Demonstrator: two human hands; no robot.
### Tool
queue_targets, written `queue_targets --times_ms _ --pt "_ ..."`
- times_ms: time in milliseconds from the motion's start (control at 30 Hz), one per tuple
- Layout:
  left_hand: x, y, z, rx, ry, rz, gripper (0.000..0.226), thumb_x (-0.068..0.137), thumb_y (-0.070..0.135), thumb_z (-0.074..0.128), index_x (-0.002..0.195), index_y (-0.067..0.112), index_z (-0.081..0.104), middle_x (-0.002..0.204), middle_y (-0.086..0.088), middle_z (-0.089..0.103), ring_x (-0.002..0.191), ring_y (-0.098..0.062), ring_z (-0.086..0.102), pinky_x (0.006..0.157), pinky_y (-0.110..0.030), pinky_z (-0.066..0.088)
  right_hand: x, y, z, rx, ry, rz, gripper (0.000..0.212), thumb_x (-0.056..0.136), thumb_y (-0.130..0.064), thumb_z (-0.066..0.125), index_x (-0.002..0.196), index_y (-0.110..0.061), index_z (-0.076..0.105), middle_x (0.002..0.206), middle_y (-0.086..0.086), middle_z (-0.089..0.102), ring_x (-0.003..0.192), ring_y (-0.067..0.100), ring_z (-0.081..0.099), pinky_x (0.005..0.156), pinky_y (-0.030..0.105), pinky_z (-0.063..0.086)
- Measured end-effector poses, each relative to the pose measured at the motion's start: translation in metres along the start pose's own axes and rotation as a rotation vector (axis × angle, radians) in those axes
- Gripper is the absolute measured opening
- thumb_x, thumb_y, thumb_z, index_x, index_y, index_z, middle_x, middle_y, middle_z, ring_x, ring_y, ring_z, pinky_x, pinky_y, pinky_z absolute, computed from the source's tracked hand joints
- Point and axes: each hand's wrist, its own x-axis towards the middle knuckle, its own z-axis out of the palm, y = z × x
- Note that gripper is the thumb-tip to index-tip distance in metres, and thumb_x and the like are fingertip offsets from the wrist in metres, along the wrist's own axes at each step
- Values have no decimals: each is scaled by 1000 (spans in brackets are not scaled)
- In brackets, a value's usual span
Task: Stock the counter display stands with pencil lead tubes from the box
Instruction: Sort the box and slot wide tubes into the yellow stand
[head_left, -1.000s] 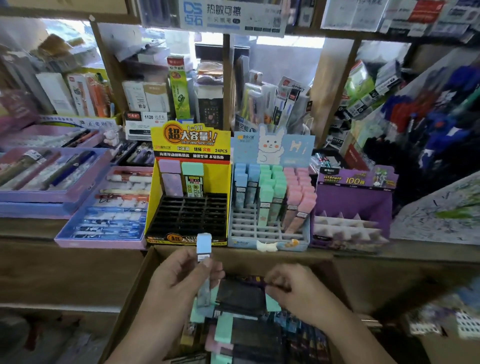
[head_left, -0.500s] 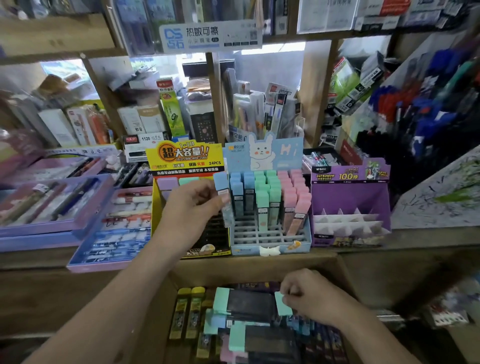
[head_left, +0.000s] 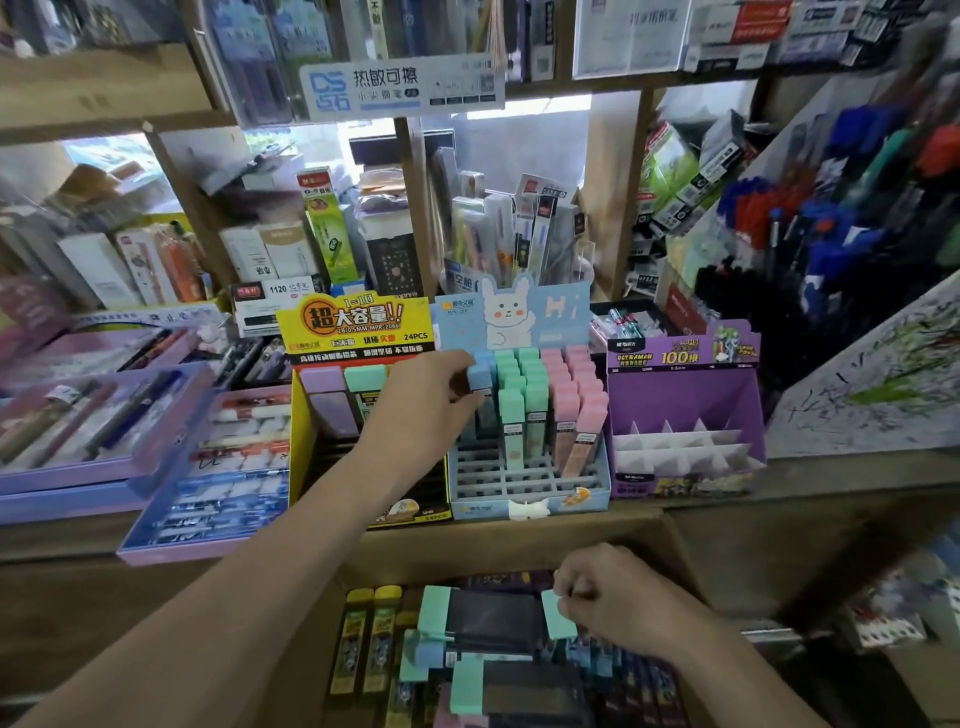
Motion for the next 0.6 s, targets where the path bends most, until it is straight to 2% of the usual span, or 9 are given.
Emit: queue_targets --times_ms 100,200,367,500,600 --pt "-4 0 4 114 6 19 10 88 22 73 92 24 65 84 3 71 79 -20 68 67 -34 56 0 0 0 8 -2 -4 3 96 -31 69 95 -30 71 91 -8 73 80 7 71 72 24 58" --pt "-6 -1 5 201 30 40 9 88 26 72 93 23 64 86 2 73 80 -22 69 67 -40 58 0 0 0 12 -11 -8 4 96 -32 69 98 -29 72 98 -9 72 85 8 70 79 27 60" --pt "-3 -3 4 186 -16 19 23 92 23 69 78 26 50 76 3 64 74 -24 62 57 -34 46 -1 2 0 20 -16 -11 3 97 -31 68 97 -30 71 94 -8 73 84 8 70 76 26 59" --pt "-6 -2 6 168 -18 -5 11 93 23 68 94 21 57 87 2 71 81 -24 68 70 -41 57 -1 2 0 35 -20 -8 3 97 -31 68 98 -29 71 92 -6 73 85 8 70 77 27 60" --pt "-12 0 10 182 39 14 20 93 20 67 107 20 51 89 3 73 79 -23 69 66 -38 56 -1 1 -1 47 -36 0 5 97 -30 69 99 -27 72 96 -6 73 87 9 71 83 30 61"
